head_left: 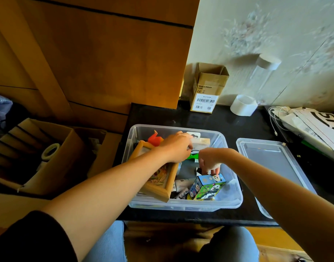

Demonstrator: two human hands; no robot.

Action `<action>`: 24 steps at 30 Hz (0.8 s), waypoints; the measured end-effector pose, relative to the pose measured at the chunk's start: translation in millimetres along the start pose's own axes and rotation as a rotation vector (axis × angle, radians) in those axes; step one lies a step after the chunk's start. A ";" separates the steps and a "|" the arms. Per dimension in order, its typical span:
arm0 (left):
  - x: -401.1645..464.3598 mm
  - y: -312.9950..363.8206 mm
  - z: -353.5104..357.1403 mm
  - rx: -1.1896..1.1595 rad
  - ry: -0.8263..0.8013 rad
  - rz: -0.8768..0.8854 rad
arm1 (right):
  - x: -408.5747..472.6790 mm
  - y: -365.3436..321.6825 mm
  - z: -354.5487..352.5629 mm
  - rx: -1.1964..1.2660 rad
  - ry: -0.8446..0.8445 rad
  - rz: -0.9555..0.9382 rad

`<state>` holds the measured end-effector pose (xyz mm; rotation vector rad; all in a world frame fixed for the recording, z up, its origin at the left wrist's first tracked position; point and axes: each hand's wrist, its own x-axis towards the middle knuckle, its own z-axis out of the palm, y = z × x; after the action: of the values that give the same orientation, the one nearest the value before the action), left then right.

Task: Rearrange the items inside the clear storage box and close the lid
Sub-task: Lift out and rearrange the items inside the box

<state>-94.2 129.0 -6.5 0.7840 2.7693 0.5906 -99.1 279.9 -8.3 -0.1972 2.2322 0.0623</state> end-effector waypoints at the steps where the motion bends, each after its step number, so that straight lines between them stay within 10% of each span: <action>1: -1.7 3.0 -0.7 0.060 0.016 0.033 | 1.4 1.3 3.9 -0.010 0.011 0.006; 5: -9.0 30.9 -7.0 0.164 0.055 0.203 | 1.5 7.8 16.1 -0.011 0.038 0.024; 12: -6.9 67.1 -0.1 -0.011 -0.699 0.077 | 0.6 1.6 14.2 0.113 -0.140 0.008; 24: -22.1 45.0 -22.2 0.318 -0.712 0.097 | 8.9 7.3 26.4 -0.304 0.221 -0.021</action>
<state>-61.7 145.0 34.7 0.9624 2.1807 -0.1235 -85.2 289.0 -31.8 -0.4099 2.4325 0.3857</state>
